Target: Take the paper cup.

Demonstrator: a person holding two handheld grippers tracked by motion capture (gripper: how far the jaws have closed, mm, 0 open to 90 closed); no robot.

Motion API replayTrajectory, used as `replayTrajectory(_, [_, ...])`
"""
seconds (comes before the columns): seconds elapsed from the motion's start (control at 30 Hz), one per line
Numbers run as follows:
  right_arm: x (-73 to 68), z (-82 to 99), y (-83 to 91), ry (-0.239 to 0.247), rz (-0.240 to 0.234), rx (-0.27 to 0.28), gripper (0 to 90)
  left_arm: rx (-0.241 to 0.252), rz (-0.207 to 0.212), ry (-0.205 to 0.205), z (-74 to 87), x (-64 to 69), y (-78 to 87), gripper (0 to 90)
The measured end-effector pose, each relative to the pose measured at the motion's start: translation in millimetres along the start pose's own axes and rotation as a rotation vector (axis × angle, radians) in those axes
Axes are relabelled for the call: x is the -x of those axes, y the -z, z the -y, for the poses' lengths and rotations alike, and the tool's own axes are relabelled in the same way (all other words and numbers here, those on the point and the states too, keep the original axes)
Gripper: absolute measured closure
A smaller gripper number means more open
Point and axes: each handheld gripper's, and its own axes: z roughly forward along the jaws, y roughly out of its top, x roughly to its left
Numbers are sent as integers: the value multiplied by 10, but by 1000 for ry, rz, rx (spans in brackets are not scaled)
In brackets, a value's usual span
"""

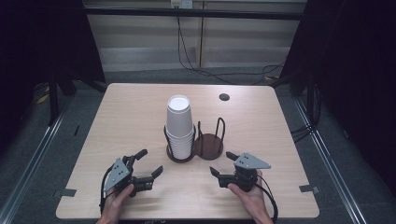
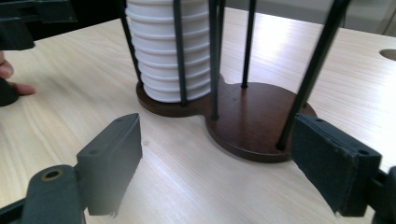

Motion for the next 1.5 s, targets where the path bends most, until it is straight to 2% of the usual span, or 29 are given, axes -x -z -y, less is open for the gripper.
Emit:
replayTrajectory(0.07, [-5, -45, -4, -2, -28, -5, 205, 6, 4, 14, 4, 12, 1, 153])
replayTrajectory(0.17, [-2, -98, -2, 6, -41, -19, 204, 12, 9, 24, 6, 0, 2, 153])
replayTrajectory(0.23, [4, -153, -2, 9, -61, -36, 226, 15, 9, 18, 7, -2, 2, 153])
replayTrajectory(0.43, [-7, -295, -19, 27, -111, -62, 205, 13, 10, 19, 7, -9, 2, 154])
replayTrajectory(0.53, [1, -419, -36, 41, -122, -96, 190, 14, 19, 16, 7, -7, 1, 155])
replayTrajectory(0.6, [2, -446, -36, 44, -130, -98, 191, 14, 15, 17, 7, -5, 0, 155])
replayTrajectory(0.77, [8, -662, -47, 75, -138, -135, 192, 10, 10, 10, 6, -1, 2, 155])
replayTrajectory(0.83, [24, -732, -52, 76, -149, -141, 193, 14, 11, 18, 7, -4, 0, 154])
replayTrajectory(0.97, [55, -895, -79, 76, -169, -192, 202, 11, 16, 13, 7, -6, 2, 155])
replayTrajectory(1.27, [96, -1245, -129, 87, -188, -239, 224, 13, 12, 19, 7, -6, 0, 155])
replayTrajectory(1.3, [96, -1292, -146, 84, -192, -248, 219, 11, 11, 7, 5, -14, 2, 155])
replayTrajectory(1.4, [94, -1387, -184, 85, -192, -253, 216, 13, 15, 19, 7, -7, 1, 155])
replayTrajectory(1.43, [104, -1443, -213, 79, -220, -266, 213, 12, 15, 19, 7, -8, 2, 155])
replayTrajectory(1.5, [111, -1474, -231, 77, -238, -275, 211, 12, 17, 8, 5, -20, 3, 155])
